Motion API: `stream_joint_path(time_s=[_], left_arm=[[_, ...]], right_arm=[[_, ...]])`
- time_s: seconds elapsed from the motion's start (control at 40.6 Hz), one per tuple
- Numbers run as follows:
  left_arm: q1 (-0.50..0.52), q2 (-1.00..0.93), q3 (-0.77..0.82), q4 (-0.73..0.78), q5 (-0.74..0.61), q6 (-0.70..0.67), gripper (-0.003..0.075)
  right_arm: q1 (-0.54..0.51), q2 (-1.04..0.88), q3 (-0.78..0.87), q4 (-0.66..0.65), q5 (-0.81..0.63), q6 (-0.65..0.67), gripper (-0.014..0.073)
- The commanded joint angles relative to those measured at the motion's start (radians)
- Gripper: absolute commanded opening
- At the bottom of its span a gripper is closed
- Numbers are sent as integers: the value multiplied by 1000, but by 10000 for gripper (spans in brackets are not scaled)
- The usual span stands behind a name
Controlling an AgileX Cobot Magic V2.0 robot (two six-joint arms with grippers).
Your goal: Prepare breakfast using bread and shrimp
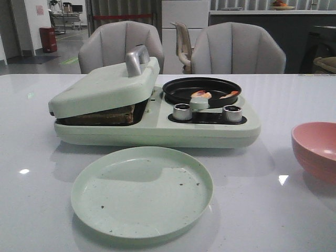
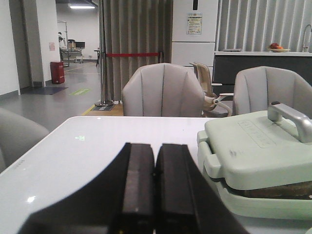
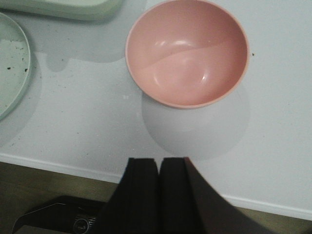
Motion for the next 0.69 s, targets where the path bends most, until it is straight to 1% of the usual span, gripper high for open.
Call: stream_joint_path(time_s=[0.0, 0.517, 0.665], left_arm=[[2, -21, 7, -10, -92, -1, 100], [2, -21, 7, -10, -92, -1, 100], [2, -21, 7, -10, -92, -1, 100]], right_arm=[[-4, -4, -26, -3, -62, -2, 45], [-4, -4, -26, -3, -62, -2, 45], [-14, -90, 5, -3, -65, -2, 45]])
